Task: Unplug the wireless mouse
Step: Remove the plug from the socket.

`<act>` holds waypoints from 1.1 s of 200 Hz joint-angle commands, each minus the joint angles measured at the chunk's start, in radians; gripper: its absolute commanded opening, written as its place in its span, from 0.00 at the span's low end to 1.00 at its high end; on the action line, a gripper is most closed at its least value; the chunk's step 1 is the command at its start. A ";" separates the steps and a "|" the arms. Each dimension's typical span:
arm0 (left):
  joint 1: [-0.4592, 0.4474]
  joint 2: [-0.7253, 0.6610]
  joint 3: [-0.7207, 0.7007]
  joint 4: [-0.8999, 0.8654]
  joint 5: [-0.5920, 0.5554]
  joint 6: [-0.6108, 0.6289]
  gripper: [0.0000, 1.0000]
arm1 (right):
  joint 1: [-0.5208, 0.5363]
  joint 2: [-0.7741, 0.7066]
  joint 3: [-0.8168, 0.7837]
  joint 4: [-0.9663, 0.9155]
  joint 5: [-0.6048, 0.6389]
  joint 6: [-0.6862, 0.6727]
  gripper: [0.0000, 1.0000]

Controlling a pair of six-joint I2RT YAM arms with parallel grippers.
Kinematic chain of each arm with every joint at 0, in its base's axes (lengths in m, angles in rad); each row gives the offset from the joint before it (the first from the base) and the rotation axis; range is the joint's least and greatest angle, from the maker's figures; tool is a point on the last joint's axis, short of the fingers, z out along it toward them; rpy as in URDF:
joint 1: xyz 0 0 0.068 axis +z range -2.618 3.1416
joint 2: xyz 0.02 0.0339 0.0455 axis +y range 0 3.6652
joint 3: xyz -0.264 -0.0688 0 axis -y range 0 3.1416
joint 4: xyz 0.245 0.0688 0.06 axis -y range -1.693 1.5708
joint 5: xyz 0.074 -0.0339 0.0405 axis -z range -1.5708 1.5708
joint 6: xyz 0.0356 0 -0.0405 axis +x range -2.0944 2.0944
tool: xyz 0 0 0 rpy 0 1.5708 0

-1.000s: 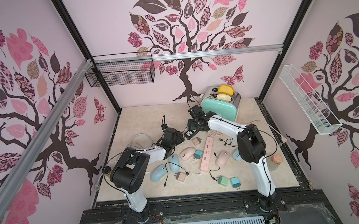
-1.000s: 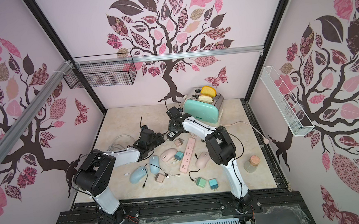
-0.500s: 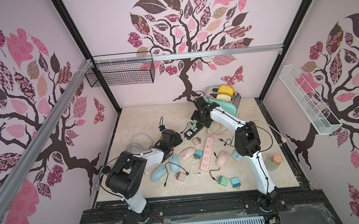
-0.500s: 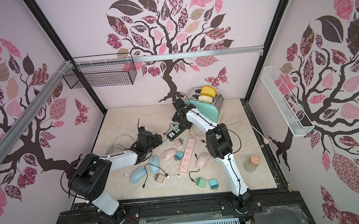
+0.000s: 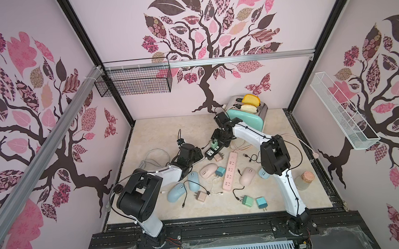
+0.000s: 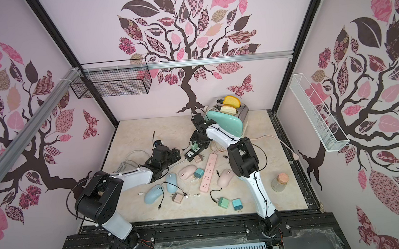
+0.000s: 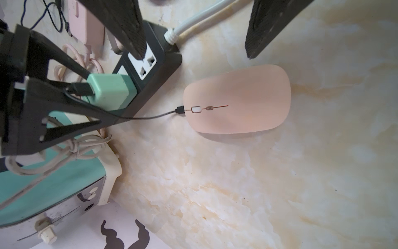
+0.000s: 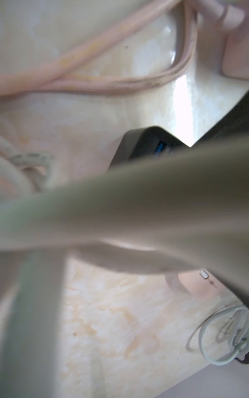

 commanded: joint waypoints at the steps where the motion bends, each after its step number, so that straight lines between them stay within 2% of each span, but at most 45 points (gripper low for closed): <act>1: -0.009 0.043 0.011 0.034 0.052 0.023 0.76 | 0.027 -0.039 -0.029 0.007 -0.028 -0.022 0.60; 56: -0.035 0.121 0.004 0.117 0.122 0.013 0.75 | 0.036 -0.076 -0.092 0.025 -0.046 0.013 0.60; 72: -0.040 0.139 -0.004 0.161 0.151 0.016 0.75 | 0.036 -0.097 -0.104 0.032 -0.044 0.036 0.67; 84: -0.045 0.161 0.009 0.161 0.161 0.023 0.75 | 0.034 -0.103 -0.107 0.035 -0.050 0.052 0.68; 150: -0.048 0.233 0.104 0.022 0.148 0.026 0.71 | 0.013 -0.112 -0.111 0.038 -0.114 0.149 0.65; 183: -0.057 0.275 0.172 -0.152 0.113 0.045 0.64 | 0.007 -0.118 -0.138 0.057 -0.158 0.188 0.60; 220: -0.058 0.317 0.212 -0.248 0.085 0.045 0.57 | 0.007 -0.102 -0.158 0.084 -0.210 0.229 0.49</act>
